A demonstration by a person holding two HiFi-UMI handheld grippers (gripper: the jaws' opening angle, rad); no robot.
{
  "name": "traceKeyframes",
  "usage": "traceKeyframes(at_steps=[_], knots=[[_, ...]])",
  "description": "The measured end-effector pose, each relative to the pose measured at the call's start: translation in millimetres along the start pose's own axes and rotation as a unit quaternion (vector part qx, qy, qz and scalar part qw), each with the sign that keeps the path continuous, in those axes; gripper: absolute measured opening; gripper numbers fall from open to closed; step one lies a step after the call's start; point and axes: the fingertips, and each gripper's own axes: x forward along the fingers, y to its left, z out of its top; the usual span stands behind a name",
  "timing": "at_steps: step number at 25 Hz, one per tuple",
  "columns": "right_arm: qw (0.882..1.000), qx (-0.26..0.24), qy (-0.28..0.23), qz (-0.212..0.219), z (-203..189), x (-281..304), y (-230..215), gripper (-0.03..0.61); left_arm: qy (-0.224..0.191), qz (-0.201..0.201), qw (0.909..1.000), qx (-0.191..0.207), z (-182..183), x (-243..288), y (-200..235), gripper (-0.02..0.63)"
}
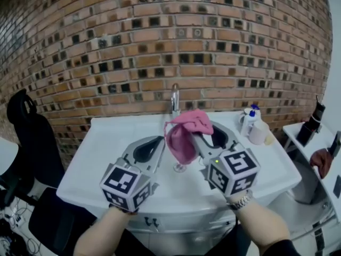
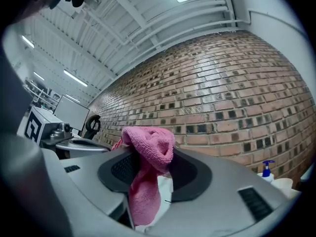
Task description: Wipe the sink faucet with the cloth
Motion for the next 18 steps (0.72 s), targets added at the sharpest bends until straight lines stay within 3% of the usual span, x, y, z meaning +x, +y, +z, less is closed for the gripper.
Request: traceKeyframes(at_steps=[18], knots=[[1.0,-0.017,0.012,0.015,-10.0,137.3,-46.9,0.183,0.013,0.018,0.9997,-0.002,-12.5,73.1,75.0,0.017]])
